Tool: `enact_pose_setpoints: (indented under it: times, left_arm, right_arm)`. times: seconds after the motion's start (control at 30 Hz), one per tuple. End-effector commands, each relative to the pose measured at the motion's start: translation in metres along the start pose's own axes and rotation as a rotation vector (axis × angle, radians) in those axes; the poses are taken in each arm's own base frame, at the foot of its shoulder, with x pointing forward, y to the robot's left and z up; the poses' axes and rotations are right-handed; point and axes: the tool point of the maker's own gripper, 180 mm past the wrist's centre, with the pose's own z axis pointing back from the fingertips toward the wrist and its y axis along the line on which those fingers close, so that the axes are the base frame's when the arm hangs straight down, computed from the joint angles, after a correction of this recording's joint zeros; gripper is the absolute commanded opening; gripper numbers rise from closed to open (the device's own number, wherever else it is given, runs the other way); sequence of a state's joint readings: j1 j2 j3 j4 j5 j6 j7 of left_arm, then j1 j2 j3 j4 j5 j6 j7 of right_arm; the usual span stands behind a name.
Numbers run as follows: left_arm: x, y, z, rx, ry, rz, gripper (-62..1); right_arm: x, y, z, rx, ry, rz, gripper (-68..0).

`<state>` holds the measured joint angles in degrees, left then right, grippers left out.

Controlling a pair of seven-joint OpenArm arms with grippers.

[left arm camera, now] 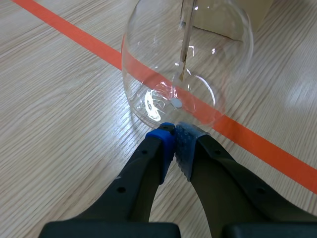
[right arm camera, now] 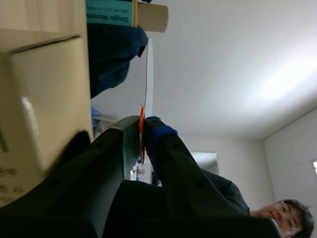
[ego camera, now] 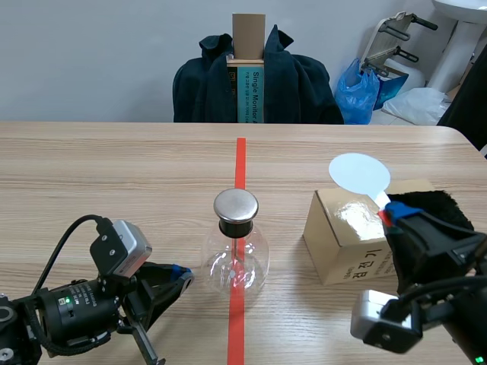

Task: Do the electroscope experiment.
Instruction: 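Put the plate down on the right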

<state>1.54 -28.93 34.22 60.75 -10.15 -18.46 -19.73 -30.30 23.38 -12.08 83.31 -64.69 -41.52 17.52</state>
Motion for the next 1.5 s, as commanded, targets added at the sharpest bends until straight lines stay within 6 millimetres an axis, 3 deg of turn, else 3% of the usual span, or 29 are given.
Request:
enact_pose_setpoints:
  times: [0.0,0.07,0.13,0.33,0.5,0.57,0.87,1.17,1.23,1.37,1.47]
  left_arm:
    - [0.014,-0.004,0.005,-0.014,-0.036,-0.012,-58.0]
    - [0.022,-0.007,0.013,-0.019,-0.046,-0.026,-57.7]
    - [0.033,-0.011,0.023,-0.023,-0.055,-0.037,-53.1]
    - [0.073,-0.025,0.055,-0.032,-0.093,-0.106,-31.7]
    - [0.102,-0.049,0.079,-0.07,-0.12,-0.137,-6.9]
    - [0.109,-0.054,0.086,-0.069,-0.119,-0.144,0.4]
    - [0.136,-0.064,0.101,-0.023,-0.098,-0.169,1.4]
    - [0.143,-0.069,0.102,-0.022,-0.074,-0.179,1.4]
    - [0.143,-0.068,0.102,-0.015,-0.077,-0.176,1.4]
    - [0.143,-0.068,0.102,-0.015,-0.077,-0.176,1.4]
    - [0.143,-0.068,0.102,-0.015,-0.077,-0.176,1.4]
  right_arm:
    - [-0.002,-0.017,0.0,-0.072,-0.003,0.009,-66.9]
    - [-0.002,-0.014,0.004,-0.061,0.002,-0.01,-66.9]
    - [-0.003,-0.013,0.006,-0.055,0.012,-0.022,-66.9]
    - [-0.006,-0.002,0.01,-0.016,0.027,-0.035,-66.9]
    - [-0.01,0.022,0.012,0.084,0.031,-0.054,-66.9]
    - [-0.011,0.031,0.013,0.116,0.03,-0.059,-66.9]
    - [-0.013,0.045,0.009,0.143,0.023,-0.064,-66.9]
    - [-0.009,0.045,0.009,0.142,0.0,-0.066,-66.2]
    - [-0.008,0.044,0.009,0.142,-0.002,-0.066,-60.0]
    - [-0.008,0.041,0.008,0.125,-0.003,-0.06,-37.2]
    - [-0.009,0.036,0.008,0.096,-0.002,-0.048,-26.0]
